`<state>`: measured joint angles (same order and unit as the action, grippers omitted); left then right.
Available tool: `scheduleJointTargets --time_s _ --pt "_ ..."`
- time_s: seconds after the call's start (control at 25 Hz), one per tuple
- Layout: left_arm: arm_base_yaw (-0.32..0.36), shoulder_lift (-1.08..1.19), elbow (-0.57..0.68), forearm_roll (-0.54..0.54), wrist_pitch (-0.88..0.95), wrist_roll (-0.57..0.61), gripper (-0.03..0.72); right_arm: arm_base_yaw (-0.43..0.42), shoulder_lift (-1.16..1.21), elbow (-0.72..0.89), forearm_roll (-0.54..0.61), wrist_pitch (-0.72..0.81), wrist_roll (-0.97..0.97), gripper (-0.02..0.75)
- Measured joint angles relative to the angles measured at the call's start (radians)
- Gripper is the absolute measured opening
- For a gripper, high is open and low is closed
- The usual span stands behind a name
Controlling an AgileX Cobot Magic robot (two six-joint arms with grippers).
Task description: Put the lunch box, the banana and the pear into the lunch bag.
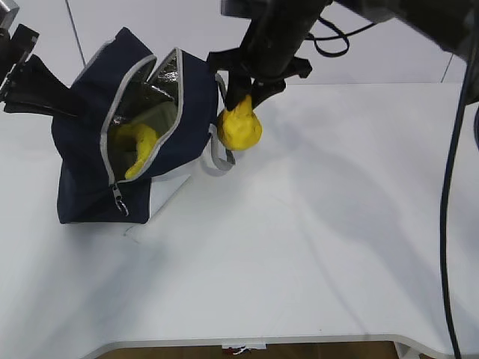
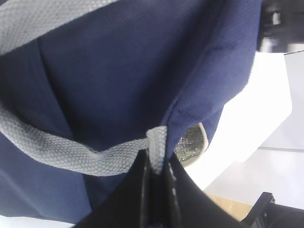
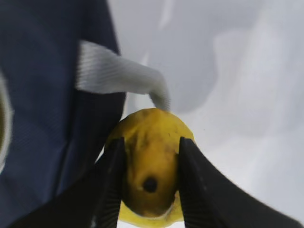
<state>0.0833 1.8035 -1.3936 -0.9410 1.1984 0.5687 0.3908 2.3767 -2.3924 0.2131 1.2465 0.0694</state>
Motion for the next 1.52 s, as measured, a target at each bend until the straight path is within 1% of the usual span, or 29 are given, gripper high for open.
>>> scheduleJointTargets --time_s 0.16,0.28,0.4,0.52,0.64,0.76,0.96,1.16,1.28,1.32,1.36,1.48,1.52 --pt "0.0 0.0 0.0 0.002 0.0 0.0 0.008 0.0 -0.069 -0.037 0.009 0.005 0.0 0.273" --pt "0.0 0.0 0.0 0.002 0.0 0.0 0.008 0.0 -0.119 -0.067 -0.032 0.006 0.0 0.272" --pt "0.0 0.0 0.0 0.002 0.0 0.0 0.008 0.0 -0.156 -0.079 -0.03 0.006 0.0 0.272" --pt "0.0 0.0 0.0 0.002 0.0 0.0 0.008 0.0 -0.165 -0.085 0.077 0.01 -0.002 0.272" --pt "0.0 0.0 0.0 -0.004 0.0 0.0 0.008 0.0 -0.151 -0.085 0.217 0.01 -0.029 0.272" --pt "0.0 0.0 0.0 -0.019 0.002 0.0 0.008 0.0 -0.113 -0.085 0.308 -0.01 -0.056 0.272" --pt "0.0 0.0 0.0 -0.062 0.002 0.0 0.008 0.0 -0.027 -0.085 0.344 -0.132 -0.077 0.272" --pt "0.0 0.0 0.0 -0.094 0.003 -0.002 0.008 0.002 0.023 -0.085 0.419 -0.23 -0.145 0.275" --pt "0.0 0.0 0.0 -0.106 0.003 -0.002 0.008 0.006 0.039 -0.085 0.451 -0.24 -0.167 0.309" --pt "0.0 0.0 0.0 -0.111 0.003 -0.002 0.008 0.006 0.043 -0.085 0.457 -0.242 -0.169 0.331" --pt "0.0 0.0 0.0 -0.111 0.003 -0.002 0.008 0.006 0.045 -0.085 0.461 -0.242 -0.171 0.357" --pt "0.0 0.0 0.0 -0.114 0.003 -0.002 0.008 0.006 0.045 -0.085 0.466 -0.227 -0.175 0.48" --pt "0.0 0.0 0.0 -0.116 0.003 -0.002 0.008 0.002 0.045 -0.091 0.466 -0.214 -0.176 0.508"
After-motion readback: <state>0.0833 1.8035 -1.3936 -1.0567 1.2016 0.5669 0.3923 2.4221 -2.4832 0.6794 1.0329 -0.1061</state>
